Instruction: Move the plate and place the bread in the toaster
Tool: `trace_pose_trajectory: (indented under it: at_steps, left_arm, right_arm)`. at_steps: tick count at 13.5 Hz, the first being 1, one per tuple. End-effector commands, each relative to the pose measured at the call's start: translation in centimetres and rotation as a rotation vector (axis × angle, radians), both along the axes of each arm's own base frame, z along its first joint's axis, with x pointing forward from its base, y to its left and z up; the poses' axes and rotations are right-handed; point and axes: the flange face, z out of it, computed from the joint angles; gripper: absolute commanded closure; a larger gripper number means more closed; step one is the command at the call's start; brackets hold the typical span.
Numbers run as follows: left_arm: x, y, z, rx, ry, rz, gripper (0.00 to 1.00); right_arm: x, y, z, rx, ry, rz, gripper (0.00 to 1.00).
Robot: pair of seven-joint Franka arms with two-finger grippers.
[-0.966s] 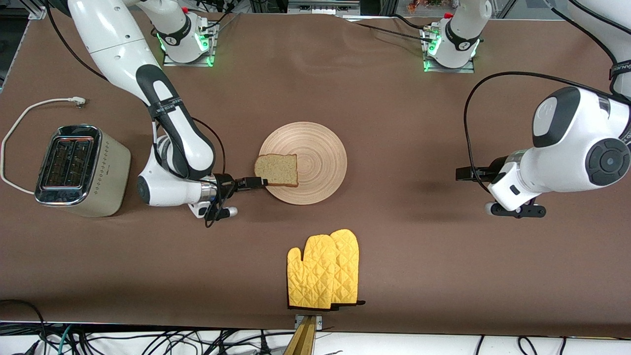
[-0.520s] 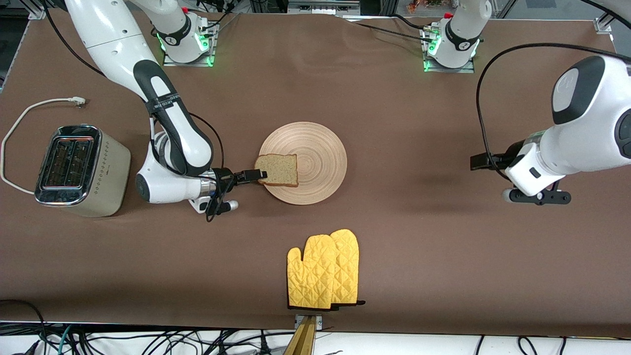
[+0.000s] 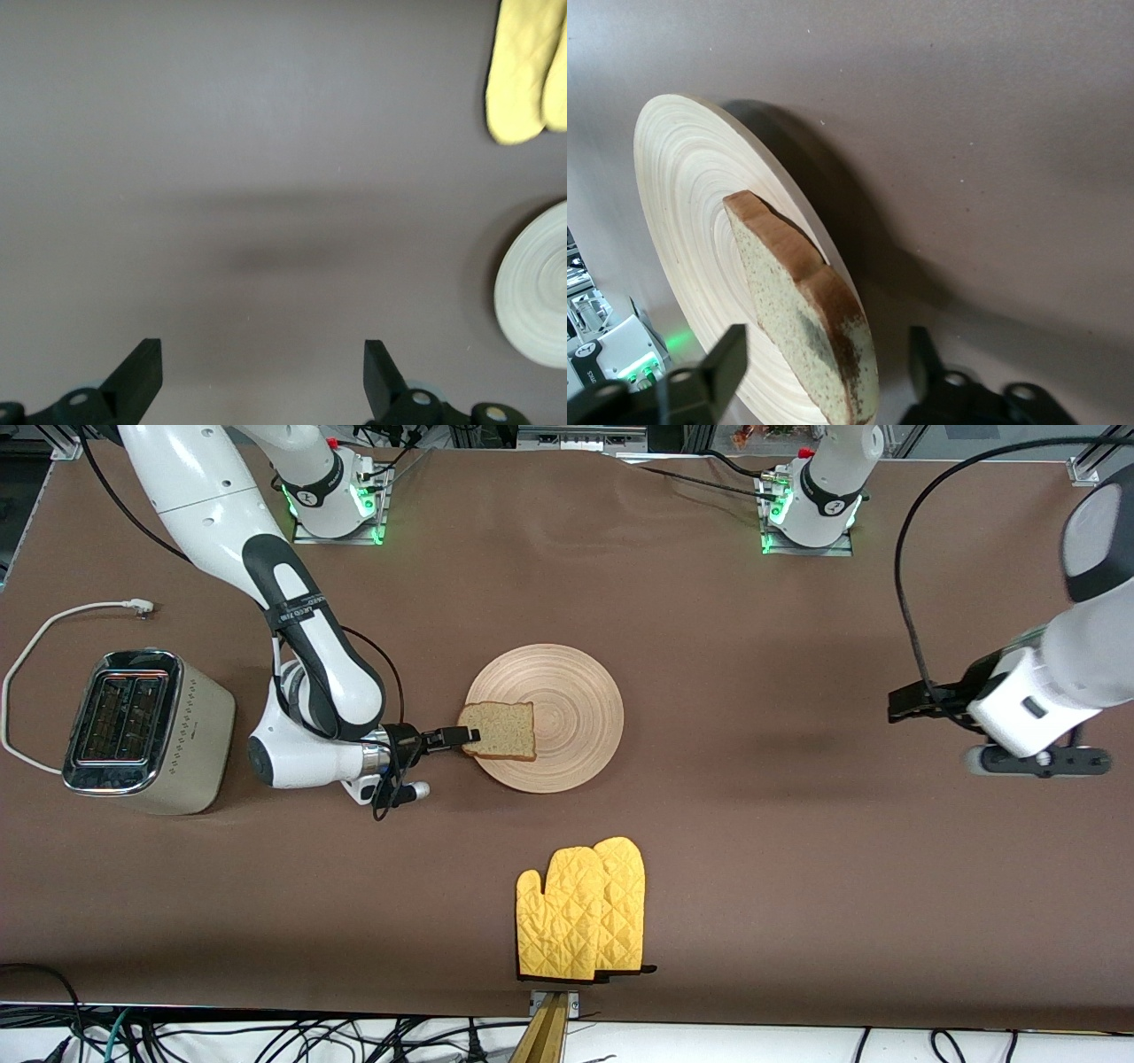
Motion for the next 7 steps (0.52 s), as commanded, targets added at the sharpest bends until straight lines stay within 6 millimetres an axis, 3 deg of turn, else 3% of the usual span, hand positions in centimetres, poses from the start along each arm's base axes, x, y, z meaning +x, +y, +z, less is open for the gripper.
trace_pose_trajectory:
  at_steps: [1,7]
  left_arm:
    - [0.5,1.8,0.6,0.028,-0.007,0.012,0.00]
    - [-0.2,4.1,0.7,0.007,-0.029,0.060,0.00]
  right_arm:
    - [-0.6,-0.1,0.4,0.017,-0.004,0.010,0.46]
    - [-0.6,0.0,0.4,0.016,-0.003,0.010,0.77]
